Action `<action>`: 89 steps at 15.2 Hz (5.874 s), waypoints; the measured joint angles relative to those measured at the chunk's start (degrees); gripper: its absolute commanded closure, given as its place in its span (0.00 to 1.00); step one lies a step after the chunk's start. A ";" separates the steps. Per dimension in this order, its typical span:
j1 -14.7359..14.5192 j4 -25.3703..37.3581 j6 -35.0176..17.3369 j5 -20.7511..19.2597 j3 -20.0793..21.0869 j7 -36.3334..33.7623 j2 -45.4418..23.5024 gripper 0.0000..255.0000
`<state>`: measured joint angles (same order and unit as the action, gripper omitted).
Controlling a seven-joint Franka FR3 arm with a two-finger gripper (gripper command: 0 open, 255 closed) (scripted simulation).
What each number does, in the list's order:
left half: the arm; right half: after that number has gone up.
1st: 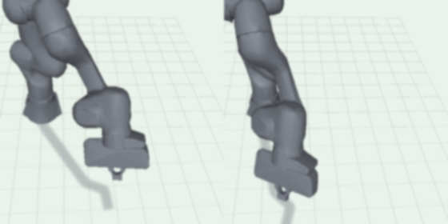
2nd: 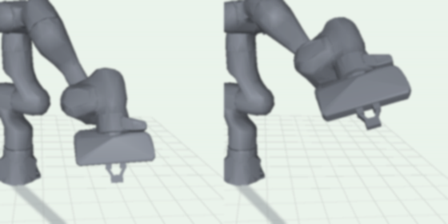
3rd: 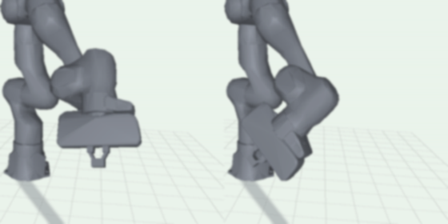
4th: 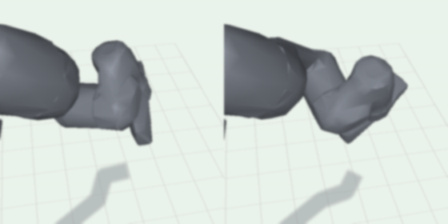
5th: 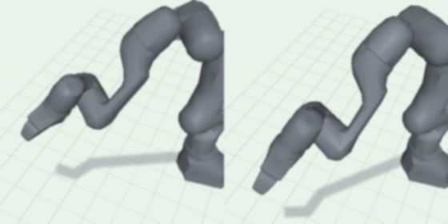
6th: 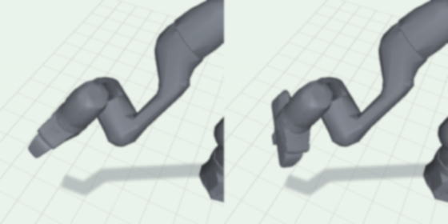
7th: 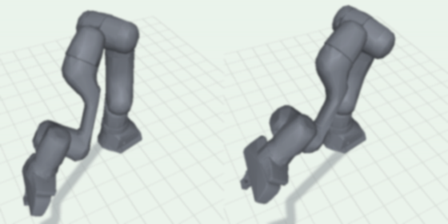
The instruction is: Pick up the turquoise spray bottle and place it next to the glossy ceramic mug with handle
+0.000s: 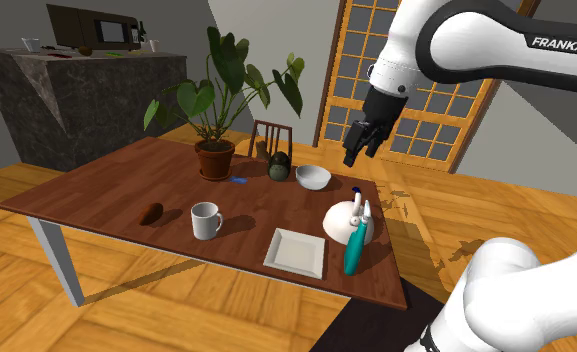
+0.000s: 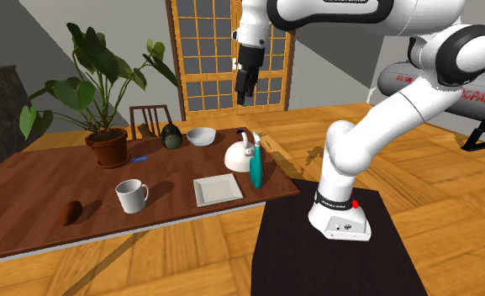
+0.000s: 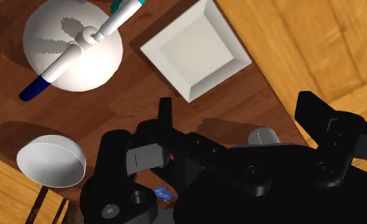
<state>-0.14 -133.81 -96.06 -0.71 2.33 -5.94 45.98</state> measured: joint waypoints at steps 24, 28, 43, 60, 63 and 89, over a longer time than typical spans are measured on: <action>14.70 -28.62 -20.36 -3.02 2.29 -24.86 1.25 0.00; 14.70 -29.13 -20.97 -3.01 2.32 -24.94 1.16 0.00; 14.66 -28.28 -19.83 -2.96 2.32 -24.87 1.46 1.00; 14.82 -16.56 -6.25 -2.97 1.77 -23.41 3.40 1.00; 14.82 -13.94 -3.86 -2.91 1.84 -23.30 3.18 1.00; 15.50 9.26 14.11 -3.34 1.54 -21.48 -1.95 1.00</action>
<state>15.36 -124.55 -81.95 -4.05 3.87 -27.41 44.03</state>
